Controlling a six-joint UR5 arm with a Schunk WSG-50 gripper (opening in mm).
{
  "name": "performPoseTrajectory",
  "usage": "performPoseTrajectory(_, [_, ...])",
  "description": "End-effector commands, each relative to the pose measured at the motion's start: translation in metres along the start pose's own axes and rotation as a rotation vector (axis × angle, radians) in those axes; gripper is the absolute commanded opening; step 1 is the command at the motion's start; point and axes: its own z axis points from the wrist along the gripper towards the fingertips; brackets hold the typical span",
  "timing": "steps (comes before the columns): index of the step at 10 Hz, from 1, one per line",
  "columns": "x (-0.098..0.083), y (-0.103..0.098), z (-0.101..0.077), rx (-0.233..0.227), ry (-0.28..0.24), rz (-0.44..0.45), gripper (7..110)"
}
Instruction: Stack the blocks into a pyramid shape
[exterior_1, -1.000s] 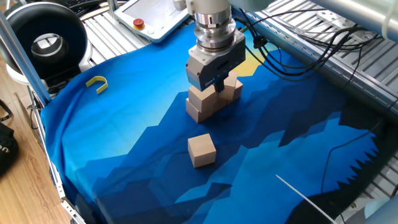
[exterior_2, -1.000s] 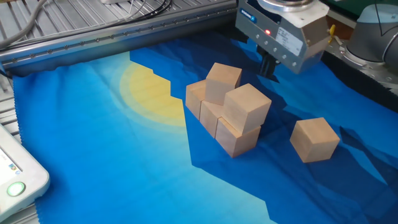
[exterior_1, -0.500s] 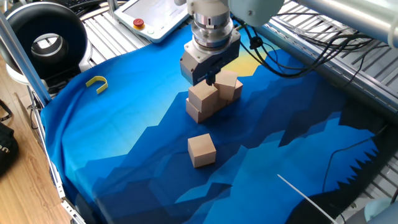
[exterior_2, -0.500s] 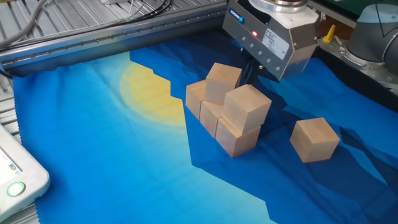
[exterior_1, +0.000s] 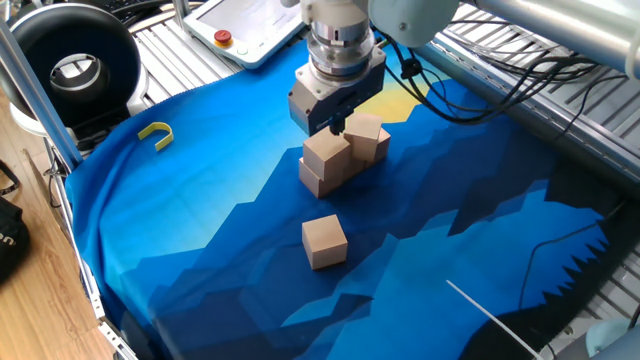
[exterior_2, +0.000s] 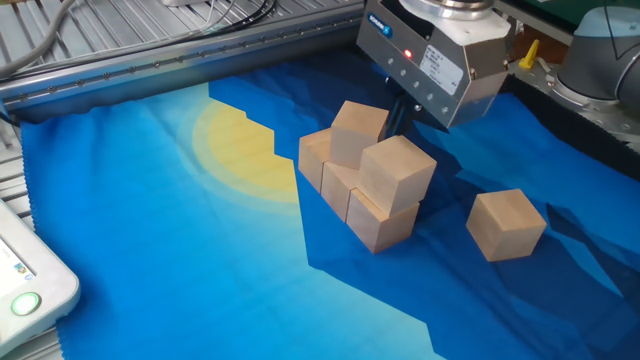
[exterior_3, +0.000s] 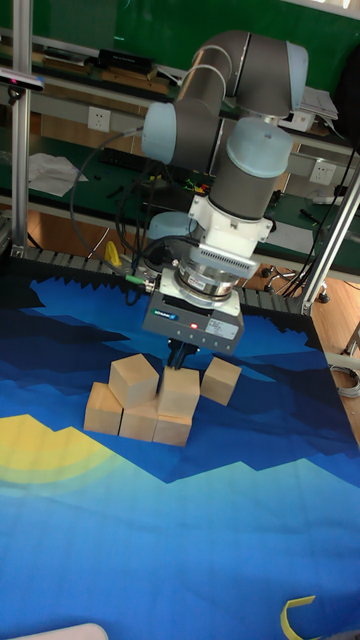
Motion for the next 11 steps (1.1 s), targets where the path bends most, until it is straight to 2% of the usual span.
performPoseTrajectory(1, [0.014, -0.002, -0.001, -0.011, 0.004, -0.003, 7])
performPoseTrajectory(2, [0.043, -0.014, -0.001, 0.007, 0.046, -0.021, 7])
performPoseTrajectory(3, [0.078, -0.028, -0.003, 0.032, 0.123, -0.034, 7])
performPoseTrajectory(4, [0.106, -0.035, -0.003, 0.036, 0.191, -0.065, 7])
performPoseTrajectory(5, [0.11, -0.046, 0.006, 0.045, 0.189, -0.085, 7])
performPoseTrajectory(7, [0.089, -0.065, 0.023, 0.064, 0.143, -0.109, 7])
performPoseTrajectory(9, [0.067, -0.085, 0.031, 0.076, 0.112, -0.14, 7])
performPoseTrajectory(11, [0.055, -0.081, 0.028, 0.065, 0.099, -0.143, 7])
